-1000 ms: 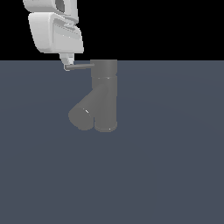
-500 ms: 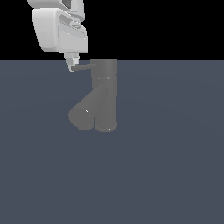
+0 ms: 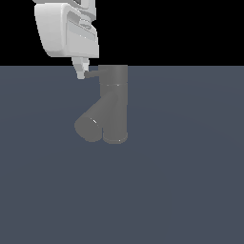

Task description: Turn on the faucet by rotating a designated handle.

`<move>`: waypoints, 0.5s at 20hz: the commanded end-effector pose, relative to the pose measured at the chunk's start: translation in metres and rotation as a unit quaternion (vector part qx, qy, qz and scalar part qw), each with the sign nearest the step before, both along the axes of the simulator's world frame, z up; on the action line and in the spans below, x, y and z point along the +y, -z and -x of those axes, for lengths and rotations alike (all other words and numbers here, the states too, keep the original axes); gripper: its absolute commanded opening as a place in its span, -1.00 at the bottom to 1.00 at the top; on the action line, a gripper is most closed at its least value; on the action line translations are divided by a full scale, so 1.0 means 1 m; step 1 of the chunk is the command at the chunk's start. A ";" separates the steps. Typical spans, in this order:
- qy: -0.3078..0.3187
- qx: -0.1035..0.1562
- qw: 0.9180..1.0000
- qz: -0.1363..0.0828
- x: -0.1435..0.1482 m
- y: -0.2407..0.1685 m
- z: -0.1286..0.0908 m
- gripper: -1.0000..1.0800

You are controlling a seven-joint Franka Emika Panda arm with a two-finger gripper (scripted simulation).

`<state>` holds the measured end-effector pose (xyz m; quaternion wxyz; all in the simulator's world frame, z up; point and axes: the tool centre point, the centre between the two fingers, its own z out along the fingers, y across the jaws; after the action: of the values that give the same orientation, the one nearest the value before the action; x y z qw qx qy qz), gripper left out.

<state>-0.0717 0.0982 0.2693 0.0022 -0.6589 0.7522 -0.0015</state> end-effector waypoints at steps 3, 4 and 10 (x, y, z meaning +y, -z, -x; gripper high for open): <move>0.002 0.000 1.000 0.001 -0.019 0.000 0.002 -1.00; 0.002 0.001 1.000 0.001 -0.026 0.000 0.003 -1.00; 0.004 0.002 1.000 0.001 -0.064 0.000 0.007 -1.00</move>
<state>-0.0793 0.0618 0.2693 0.0014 -0.6683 0.7439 -0.0007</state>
